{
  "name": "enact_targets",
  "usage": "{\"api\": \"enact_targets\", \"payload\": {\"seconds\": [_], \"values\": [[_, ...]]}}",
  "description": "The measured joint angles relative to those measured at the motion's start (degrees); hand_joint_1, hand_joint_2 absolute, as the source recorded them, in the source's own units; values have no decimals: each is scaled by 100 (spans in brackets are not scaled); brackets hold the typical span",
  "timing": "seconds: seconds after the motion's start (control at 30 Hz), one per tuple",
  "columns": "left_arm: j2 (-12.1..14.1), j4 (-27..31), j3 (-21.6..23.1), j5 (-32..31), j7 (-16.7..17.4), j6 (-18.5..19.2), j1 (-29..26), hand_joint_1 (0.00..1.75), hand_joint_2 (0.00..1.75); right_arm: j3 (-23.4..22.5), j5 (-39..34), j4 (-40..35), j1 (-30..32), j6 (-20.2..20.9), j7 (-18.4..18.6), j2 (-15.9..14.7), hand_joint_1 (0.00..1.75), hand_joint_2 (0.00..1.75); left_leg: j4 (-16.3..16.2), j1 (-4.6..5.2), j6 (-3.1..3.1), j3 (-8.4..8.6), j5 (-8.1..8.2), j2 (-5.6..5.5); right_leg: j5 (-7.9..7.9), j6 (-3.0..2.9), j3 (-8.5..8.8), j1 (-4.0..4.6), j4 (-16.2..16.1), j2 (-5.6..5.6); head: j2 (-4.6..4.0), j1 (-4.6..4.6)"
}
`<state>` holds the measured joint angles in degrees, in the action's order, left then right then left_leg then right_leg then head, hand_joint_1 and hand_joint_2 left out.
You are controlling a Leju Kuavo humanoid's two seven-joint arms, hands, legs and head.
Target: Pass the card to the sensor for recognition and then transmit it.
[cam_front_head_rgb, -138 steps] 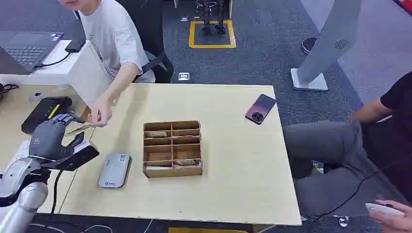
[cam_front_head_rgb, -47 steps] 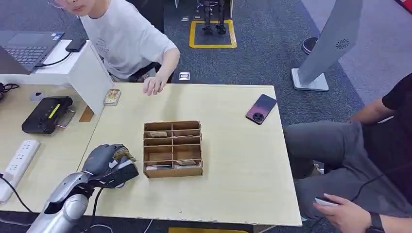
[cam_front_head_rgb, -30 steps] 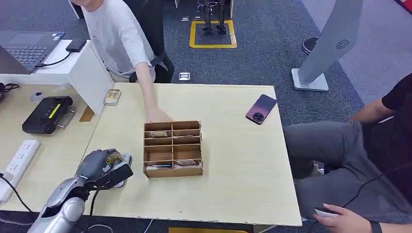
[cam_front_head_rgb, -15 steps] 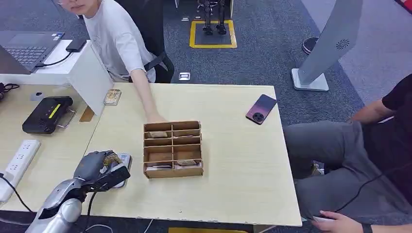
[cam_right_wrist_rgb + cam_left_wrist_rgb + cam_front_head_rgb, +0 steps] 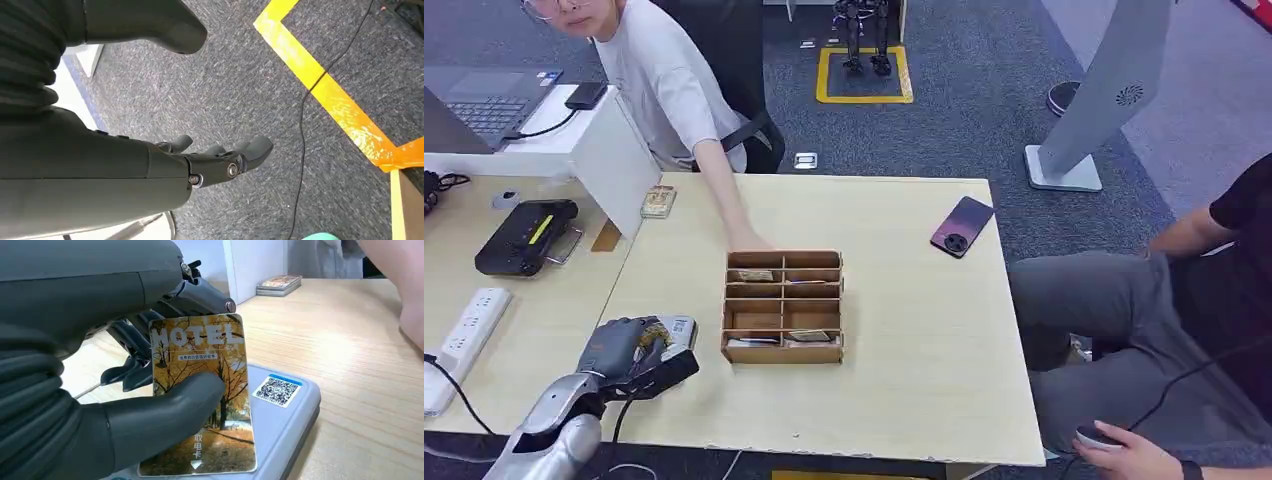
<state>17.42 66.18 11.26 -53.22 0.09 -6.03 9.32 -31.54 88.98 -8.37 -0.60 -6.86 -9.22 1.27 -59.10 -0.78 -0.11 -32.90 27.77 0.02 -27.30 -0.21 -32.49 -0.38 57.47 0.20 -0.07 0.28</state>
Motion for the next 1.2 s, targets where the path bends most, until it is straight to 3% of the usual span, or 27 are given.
{"api": "enact_targets", "payload": {"seconds": [0.13,0.23,0.33,0.43,0.5,0.6,0.7,0.8,0.87,1.2], "values": [[-24,-50,-4,35,-17,-7,14,175,175,0,0,0,1,0,0,0,0,175,2,0,0,15,0,-1,0,-1,14,0,0,-1,0,0],[-35,-50,-35,287,-226,18,-19,175,175,0,-13,0,4,0,0,0,0,175,2,0,0,19,-1,0,0,-1,16,0,0,-1,0,0],[-140,115,-205,1667,-919,547,-169,175,175,2,-13,2,5,2,-33,0,0,175,2,0,0,22,-2,1,0,-1,14,0,1,1,0,-2],[-238,488,-302,2472,-968,966,-350,175,175,2,-13,0,15,2,-44,0,0,175,1,3,1,12,-2,-16,-2,2,8,0,0,-12,0,0],[-284,638,-315,2561,-968,1023,-454,175,175,2,-13,0,10,0,-48,0,0,175,1,3,1,8,-2,-12,-2,3,4,0,0,-9,0,-2],[-304,868,-321,3026,-1277,1040,-524,175,175,11,-13,0,23,-4,-61,0,0,175,-2,4,2,-9,-2,-12,-2,3,-14,0,0,-8,0,2],[-319,1244,-444,4128,-1445,1121,-422,175,175,26,2,0,22,-28,-81,0,0,175,-7,3,3,-17,-3,-13,-1,3,-25,0,0,-9,0,0],[-356,1630,-697,5066,-1386,903,98,175,175,37,39,0,16,-39,-81,0,0,175,-10,-2,4,-31,-5,-25,1,2,-28,1,0,-18,0,0],[-352,1775,-761,5189,-1263,857,374,175,175,39,42,0,6,-39,-79,0,0,175,-9,-1,3,-28,-5,-23,2,0,-25,1,2,-17,0,0],[-352,2039,-824,5292,-1274,750,595,175,175,74,44,0,6,-39,-79,0,0,175,-10,0,0,-27,-6,-13,1,1,-32,1,2,-3,0,0]]}}
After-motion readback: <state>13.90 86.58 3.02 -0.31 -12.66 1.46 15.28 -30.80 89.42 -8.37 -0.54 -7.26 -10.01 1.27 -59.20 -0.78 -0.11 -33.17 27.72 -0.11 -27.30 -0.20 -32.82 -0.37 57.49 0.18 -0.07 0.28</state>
